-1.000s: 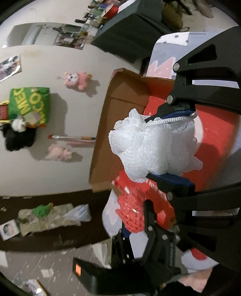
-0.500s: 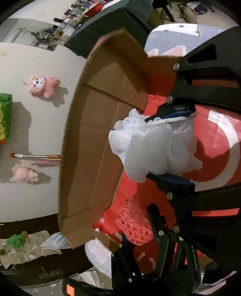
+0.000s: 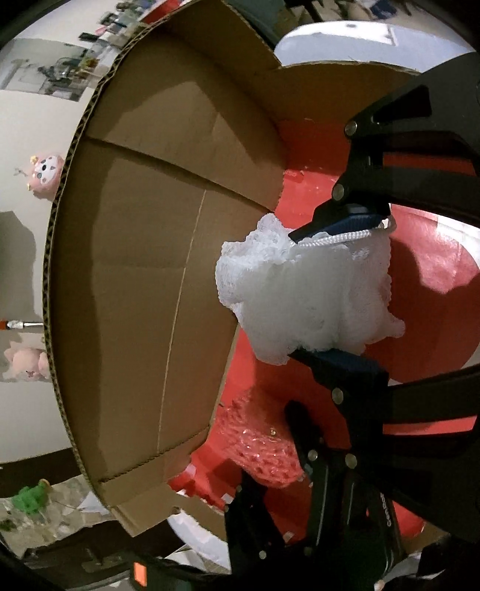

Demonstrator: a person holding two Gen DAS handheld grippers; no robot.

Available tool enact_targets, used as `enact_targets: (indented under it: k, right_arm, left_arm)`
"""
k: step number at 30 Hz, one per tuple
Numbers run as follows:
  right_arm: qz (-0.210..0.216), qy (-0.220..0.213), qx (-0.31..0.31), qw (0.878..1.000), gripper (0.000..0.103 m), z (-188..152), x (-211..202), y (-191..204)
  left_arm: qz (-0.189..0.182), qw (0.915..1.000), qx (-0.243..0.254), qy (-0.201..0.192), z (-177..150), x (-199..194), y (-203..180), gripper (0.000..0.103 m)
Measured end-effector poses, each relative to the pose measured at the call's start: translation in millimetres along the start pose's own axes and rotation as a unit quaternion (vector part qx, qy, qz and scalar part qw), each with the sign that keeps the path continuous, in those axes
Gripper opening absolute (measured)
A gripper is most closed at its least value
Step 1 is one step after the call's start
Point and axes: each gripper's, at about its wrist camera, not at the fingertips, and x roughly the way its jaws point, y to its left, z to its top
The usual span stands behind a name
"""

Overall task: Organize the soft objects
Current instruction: 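Carry the red mesh ball and white puff into the red-lined box with both tools, then open both tools to release the red ball and white puff in the box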

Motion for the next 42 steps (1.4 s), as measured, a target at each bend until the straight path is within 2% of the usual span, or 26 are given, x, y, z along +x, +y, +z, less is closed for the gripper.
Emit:
enact_targets:
  k: [11, 17, 19, 23, 28, 33, 42]
  right_arm:
    - [-0.012, 0.005, -0.007, 1.000, 0.061, 1.9, 1.4, 5.5]
    - [-0.019, 0.006, 0.000, 1.000, 0.070, 4.2, 0.5, 3.5]
    - [-0.021, 0.005, -0.002, 1.000, 0.071, 4.5, -0.3, 4.2]
    - [-0.028, -0.002, -0.005, 1.000, 0.074, 4.8, -6.4, 4.9]
    - [-0.037, -0.010, -0.005, 0.999, 0.077, 6.0, -18.9, 6.6]
    - [-0.042, -0.025, 0.000, 0.999, 0.077, 5.2, -42.7, 6.3]
    - [-0.035, -0.077, 0.014, 0.996, 0.085, -5.7, -117.5, 12.8]
  left_arm:
    - [0.003, 1.0000, -0.003, -0.002, 3.5, 1.0, -2.0, 0.055]
    - [0.002, 0.9999, 0.000, -0.010, 1.3, -2.9, 1.3, 0.066]
    - [0.004, 0.9999, 0.001, -0.013, 0.6, -6.6, 2.1, 0.067]
    - [0.005, 0.9997, -0.005, -0.022, -1.3, -15.0, 3.5, 0.077]
    - [0.010, 0.9993, -0.017, -0.033, -5.1, -28.0, 9.2, 0.082]
    - [0.011, 0.9980, -0.034, -0.053, -10.6, -48.7, 11.9, 0.088]
    - [0.011, 0.9895, -0.074, -0.123, -29.8, -130.3, 5.5, 0.102]
